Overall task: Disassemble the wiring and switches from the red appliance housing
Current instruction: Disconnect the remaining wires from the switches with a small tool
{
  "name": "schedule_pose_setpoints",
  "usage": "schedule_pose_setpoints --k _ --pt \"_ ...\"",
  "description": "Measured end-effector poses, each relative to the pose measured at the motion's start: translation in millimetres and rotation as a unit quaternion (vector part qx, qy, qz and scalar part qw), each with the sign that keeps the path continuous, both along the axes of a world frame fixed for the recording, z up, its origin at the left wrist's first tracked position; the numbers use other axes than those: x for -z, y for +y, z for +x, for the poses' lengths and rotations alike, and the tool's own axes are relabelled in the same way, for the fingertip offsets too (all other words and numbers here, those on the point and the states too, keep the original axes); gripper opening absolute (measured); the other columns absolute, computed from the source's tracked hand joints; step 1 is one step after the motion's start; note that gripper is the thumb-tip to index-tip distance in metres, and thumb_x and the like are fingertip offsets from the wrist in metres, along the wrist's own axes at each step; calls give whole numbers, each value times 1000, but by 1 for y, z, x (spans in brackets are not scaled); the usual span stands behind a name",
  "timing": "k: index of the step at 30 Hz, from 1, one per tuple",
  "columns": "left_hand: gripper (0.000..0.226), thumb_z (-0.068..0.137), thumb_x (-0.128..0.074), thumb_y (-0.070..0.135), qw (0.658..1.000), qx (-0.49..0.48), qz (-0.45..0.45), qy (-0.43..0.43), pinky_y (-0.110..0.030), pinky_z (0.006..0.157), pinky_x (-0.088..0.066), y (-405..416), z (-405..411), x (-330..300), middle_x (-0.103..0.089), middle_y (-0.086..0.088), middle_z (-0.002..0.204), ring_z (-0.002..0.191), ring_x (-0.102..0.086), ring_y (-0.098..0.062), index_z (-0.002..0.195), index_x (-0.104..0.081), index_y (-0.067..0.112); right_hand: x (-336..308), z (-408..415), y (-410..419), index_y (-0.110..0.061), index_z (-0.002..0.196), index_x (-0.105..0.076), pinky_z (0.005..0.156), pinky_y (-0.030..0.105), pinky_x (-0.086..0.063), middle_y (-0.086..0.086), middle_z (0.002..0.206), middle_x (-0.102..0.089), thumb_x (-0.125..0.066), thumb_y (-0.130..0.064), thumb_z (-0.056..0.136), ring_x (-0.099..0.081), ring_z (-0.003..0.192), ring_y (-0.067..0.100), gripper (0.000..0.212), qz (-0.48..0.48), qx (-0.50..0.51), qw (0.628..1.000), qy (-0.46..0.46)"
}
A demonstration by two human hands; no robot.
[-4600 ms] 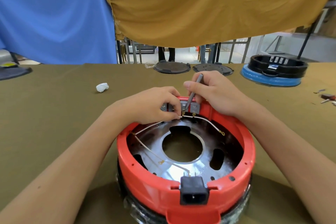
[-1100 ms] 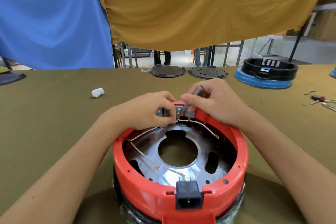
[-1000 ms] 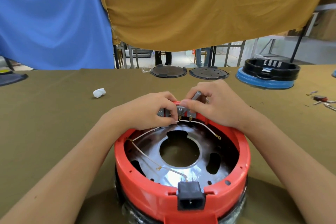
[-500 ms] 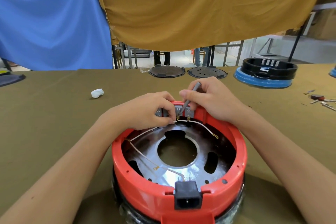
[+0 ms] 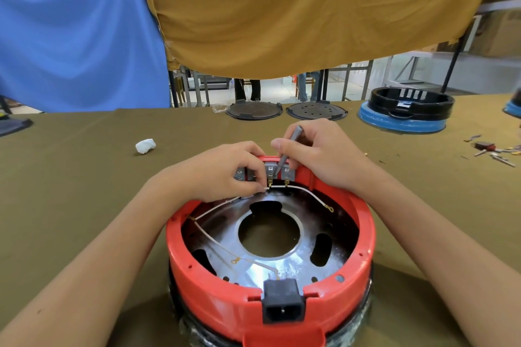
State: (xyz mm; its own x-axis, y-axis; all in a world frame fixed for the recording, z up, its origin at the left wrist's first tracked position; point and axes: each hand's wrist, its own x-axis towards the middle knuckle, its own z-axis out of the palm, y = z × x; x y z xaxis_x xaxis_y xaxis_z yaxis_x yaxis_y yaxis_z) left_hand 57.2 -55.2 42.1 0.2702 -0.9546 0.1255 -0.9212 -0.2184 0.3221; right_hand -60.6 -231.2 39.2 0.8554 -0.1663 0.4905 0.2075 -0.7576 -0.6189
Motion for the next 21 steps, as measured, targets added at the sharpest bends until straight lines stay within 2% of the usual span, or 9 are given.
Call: schedule_pose_setpoints --k 4,10,13,18,21 --pt "5 89 -69 29 1000 0 0 1 -34 98 -43 0 -1 0 -51 16 119 100 -55 0 88 -73 32 0 1 0 -11 77 -70 67 25 -50 -1 61 -70 -65 -32 96 -64 58 9 29 -5 -11 1000 4" --pt "6 90 -69 28 1000 0 2 -5 -32 99 -41 0 -1 -1 -52 13 121 107 -54 -5 89 -74 30 0 5 -5 -3 80 -71 62 15 -46 -1 57 -66 -63 -29 98 -59 54 5 32 83 -20 996 27" --pt "5 90 -69 28 1000 -2 2 -4 -30 98 -40 0 -1 -1 -51 14 120 107 -54 -4 89 -74 30 0 6 -6 -1 80 -70 59 10 -44 -1 55 -65 -63 -28 98 -57 51 2 33 96 -19 995 31" --pt "5 89 -69 29 1000 1 0 -3 -30 98 -42 0 -1 -1 -51 15 120 105 -54 -1 89 -74 31 1 2 -3 -10 76 -70 63 20 -48 -1 61 -69 -64 -33 97 -61 56 6 31 8 -4 1000 -8" --pt "5 89 -69 29 1000 -3 3 -2 -31 97 -42 0 -1 -1 -50 17 119 102 -54 -1 89 -73 31 -1 1 0 -15 77 -69 66 29 -50 -4 61 -70 -64 -35 96 -63 59 8 28 -63 -8 998 16"
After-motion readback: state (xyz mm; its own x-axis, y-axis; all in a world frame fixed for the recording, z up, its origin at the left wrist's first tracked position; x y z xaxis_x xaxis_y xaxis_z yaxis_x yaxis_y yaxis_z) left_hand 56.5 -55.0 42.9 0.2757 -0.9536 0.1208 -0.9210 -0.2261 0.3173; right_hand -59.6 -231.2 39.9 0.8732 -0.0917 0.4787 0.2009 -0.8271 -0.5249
